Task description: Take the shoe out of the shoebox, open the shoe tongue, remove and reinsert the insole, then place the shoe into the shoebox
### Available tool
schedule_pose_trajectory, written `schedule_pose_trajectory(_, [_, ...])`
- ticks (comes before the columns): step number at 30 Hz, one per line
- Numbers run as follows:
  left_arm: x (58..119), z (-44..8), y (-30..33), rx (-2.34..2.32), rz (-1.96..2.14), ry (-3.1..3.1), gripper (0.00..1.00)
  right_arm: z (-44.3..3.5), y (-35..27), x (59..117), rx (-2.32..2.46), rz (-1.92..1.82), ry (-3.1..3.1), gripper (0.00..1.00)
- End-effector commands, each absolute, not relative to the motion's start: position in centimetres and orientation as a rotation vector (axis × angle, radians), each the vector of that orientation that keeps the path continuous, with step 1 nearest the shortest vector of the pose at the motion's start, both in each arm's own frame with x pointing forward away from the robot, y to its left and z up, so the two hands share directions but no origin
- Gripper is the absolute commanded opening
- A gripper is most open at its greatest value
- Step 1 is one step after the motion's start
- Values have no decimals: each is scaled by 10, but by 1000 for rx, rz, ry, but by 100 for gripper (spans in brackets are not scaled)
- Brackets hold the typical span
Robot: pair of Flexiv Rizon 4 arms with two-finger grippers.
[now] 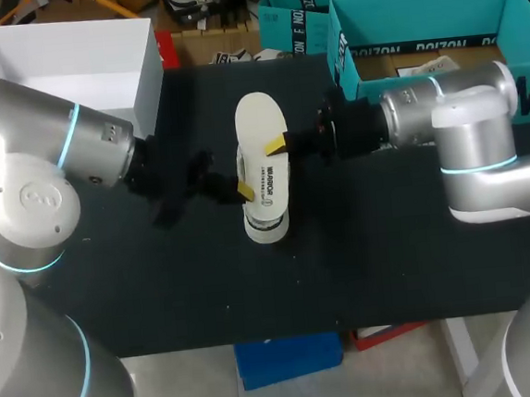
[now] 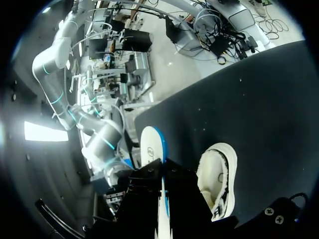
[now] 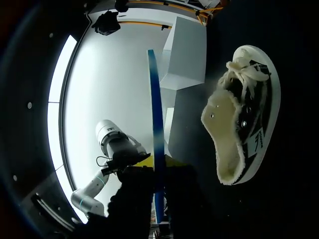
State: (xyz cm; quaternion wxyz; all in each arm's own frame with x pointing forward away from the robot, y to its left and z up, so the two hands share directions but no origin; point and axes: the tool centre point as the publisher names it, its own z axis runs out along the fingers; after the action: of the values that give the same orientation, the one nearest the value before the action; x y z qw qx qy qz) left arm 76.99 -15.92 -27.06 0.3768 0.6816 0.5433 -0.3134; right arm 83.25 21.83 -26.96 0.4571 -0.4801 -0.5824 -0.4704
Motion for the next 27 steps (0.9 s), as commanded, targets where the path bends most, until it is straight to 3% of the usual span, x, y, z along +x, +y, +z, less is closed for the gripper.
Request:
schedule_pose_trajectory(1, [769,-271,-160,1740,-793,1390,0,-270,218,832,-1185,-1159,-1436,0])
schedule_pose_trajectory(10, [771,-271,-158,1723,-788,1428,0,-270,218,832,-1185,-1159,-1436,0])
schedule_pose_trajectory(12, [772,-270,-156,1724,-767,1491,100,-270,218,832,-1185,-1159,-1436,0])
schedule_pose_trajectory(27, [764,-222,-123,1943,-420,1947,100,-270,218,832,-1185,-1159,-1436,0])
